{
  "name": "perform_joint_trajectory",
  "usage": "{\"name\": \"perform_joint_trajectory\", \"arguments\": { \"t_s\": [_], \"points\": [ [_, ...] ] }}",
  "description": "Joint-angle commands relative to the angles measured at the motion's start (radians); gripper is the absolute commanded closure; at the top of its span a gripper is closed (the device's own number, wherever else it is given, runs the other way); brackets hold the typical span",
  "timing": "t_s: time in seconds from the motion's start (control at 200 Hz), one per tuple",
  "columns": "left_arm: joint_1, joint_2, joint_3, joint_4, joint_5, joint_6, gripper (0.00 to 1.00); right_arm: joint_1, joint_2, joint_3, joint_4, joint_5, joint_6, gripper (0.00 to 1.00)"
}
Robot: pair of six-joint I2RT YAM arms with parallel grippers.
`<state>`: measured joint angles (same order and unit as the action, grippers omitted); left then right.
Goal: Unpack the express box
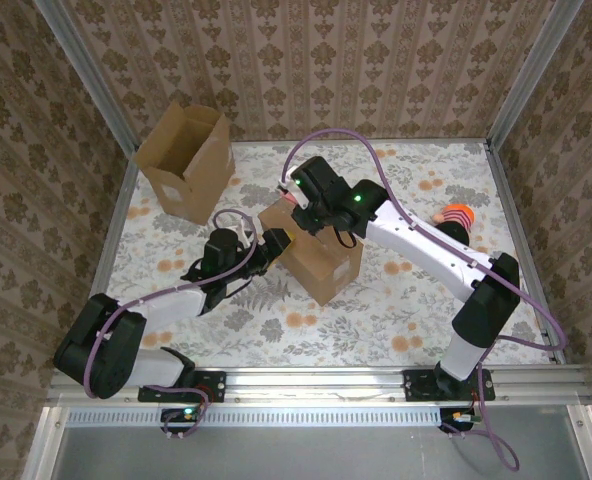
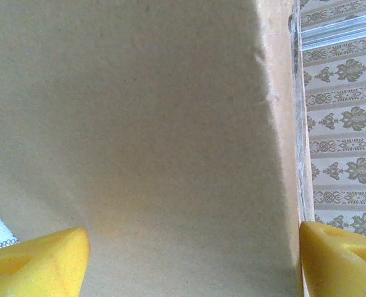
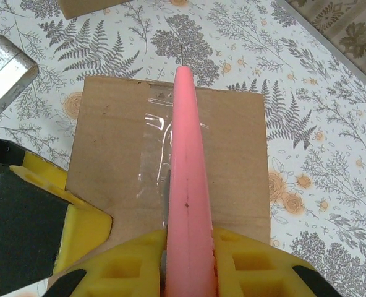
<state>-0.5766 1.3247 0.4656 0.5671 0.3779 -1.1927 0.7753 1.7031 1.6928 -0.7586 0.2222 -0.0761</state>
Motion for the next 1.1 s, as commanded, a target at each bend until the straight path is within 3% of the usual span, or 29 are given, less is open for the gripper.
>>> {"name": "perform_joint_trajectory", "arguments": {
  "t_s": [0.0, 1.095],
  "points": [
    [-0.006, 0.027, -0.012, -0.148, -0.014, 0.040, 0.15, 0.002, 0.010, 0.042, 0.017, 0.032, 0.004, 1.00],
    [-0.006, 0.033, -0.010, -0.154, -0.018, 0.044, 0.14, 0.001, -0.001, -0.026, -0.045, 0.002, 0.048, 1.00]
  ]
}}
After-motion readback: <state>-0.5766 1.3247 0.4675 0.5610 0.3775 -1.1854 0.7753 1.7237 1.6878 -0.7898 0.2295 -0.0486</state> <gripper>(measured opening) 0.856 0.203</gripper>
